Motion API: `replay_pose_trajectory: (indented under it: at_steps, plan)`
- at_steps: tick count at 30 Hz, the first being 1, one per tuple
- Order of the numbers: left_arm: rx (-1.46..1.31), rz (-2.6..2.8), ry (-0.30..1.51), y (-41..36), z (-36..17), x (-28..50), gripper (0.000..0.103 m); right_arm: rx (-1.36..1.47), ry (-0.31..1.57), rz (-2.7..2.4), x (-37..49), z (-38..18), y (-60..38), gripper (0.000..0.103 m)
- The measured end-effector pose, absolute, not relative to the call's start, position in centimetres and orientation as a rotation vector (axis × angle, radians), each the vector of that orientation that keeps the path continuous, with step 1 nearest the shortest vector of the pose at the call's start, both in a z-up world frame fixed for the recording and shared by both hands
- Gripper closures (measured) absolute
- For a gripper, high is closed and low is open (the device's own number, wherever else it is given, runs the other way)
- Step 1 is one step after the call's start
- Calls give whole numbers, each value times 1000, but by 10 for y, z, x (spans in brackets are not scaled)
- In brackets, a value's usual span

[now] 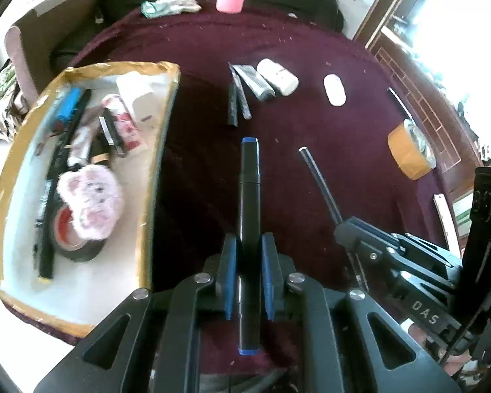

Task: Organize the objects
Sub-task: 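Carry the black marker and blue-capped pen over the white tray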

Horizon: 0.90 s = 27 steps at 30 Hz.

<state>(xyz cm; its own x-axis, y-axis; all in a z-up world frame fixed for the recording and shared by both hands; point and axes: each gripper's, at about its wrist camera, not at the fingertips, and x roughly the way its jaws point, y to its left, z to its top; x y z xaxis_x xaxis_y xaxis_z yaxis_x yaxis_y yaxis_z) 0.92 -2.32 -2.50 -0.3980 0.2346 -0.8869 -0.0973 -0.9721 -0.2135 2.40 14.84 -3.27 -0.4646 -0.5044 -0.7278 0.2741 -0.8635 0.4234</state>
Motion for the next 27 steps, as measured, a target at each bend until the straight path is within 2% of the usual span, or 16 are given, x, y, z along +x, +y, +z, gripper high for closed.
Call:
replay_pose_trajectory:
  at_steps: [13,27]
  plan:
    - [-1528,2598,-370,-108,4,36,91,1151,-236,-2278,42,4,95,96]
    - [-1574,2702,-461,-198,-3,4,91,1173,-179,-2178,2,4,26,96]
